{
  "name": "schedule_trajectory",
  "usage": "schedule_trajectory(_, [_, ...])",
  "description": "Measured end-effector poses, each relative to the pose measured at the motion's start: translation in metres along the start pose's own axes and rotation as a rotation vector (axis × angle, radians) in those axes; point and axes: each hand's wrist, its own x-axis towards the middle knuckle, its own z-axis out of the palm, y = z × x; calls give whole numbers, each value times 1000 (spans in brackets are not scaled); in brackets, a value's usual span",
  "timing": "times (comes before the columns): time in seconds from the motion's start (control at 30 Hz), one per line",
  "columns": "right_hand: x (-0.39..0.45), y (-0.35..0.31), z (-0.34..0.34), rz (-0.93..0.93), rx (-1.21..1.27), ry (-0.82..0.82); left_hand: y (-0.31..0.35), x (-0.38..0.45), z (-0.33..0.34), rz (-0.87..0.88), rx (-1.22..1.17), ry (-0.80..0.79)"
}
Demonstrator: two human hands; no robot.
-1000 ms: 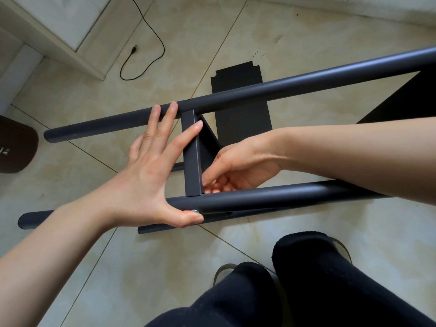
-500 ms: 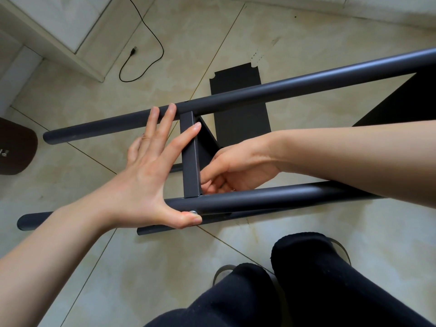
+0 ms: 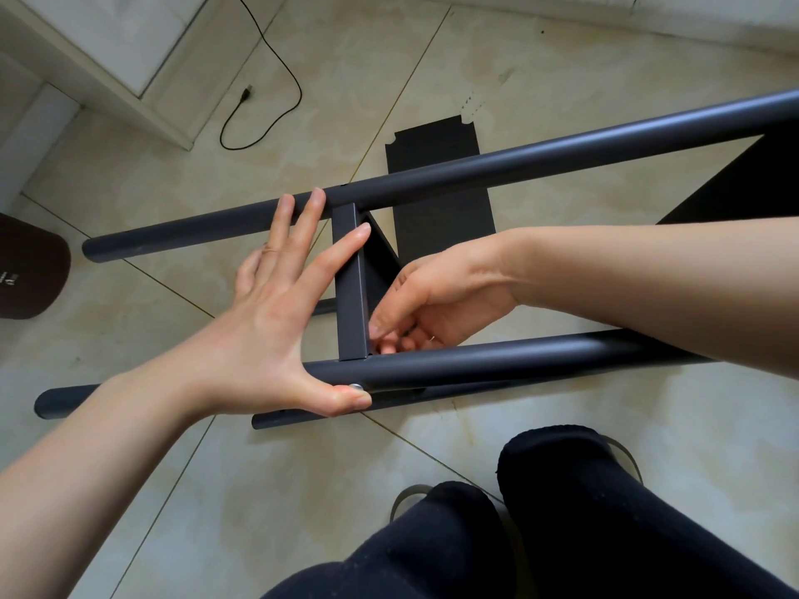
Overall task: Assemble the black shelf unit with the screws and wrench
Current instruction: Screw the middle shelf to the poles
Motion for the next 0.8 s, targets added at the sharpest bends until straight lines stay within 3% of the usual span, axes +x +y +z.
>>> schedule_trajectory(0.47, [1, -1, 0, 53, -50, 16, -1, 1, 0, 6, -1, 2])
schedule_trajectory(0.8, [6, 1, 5, -18, -83, 60, 1, 1, 0, 6, 2, -1])
